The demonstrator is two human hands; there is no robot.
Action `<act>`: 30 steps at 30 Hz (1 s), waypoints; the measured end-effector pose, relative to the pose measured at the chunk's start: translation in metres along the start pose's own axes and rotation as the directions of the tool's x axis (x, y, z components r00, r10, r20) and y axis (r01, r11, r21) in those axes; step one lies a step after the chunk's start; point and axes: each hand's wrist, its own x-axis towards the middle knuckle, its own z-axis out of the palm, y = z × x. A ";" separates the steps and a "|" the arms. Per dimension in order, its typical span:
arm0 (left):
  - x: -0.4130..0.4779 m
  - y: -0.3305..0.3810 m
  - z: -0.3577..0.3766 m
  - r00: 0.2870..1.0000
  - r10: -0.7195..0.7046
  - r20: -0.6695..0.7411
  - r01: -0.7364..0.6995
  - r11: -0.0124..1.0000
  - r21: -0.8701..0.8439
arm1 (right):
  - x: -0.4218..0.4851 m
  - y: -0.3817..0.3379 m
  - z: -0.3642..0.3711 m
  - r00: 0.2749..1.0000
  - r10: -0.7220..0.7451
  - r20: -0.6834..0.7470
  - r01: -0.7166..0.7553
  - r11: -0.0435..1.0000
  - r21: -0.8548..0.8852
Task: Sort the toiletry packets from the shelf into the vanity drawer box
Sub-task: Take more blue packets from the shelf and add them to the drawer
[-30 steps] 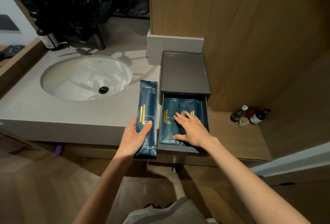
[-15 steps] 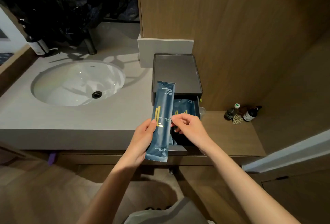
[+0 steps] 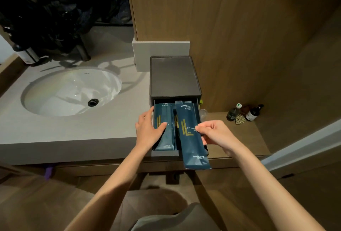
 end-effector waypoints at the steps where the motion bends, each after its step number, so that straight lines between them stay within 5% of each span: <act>1: 0.004 -0.002 0.003 0.999 -0.019 0.032 0.018 1.000 0.008 | 0.000 0.001 -0.002 0.999 0.030 0.021 -0.030 0.999 -0.023; 8: 0.036 -0.028 0.028 0.988 -0.110 0.105 0.109 0.994 0.016 | 0.019 -0.003 0.013 0.996 0.084 -0.007 -0.084 0.993 -0.083; 16: 0.036 -0.030 0.030 0.993 -0.064 0.098 0.074 0.993 -0.096 | 0.062 0.005 0.034 0.978 -0.026 -0.205 -0.038 0.953 -0.301; 30: 0.028 -0.025 0.024 0.995 -0.007 0.102 0.022 0.990 -0.140 | 0.093 0.015 0.066 0.945 -0.090 -0.313 -0.060 0.897 -0.438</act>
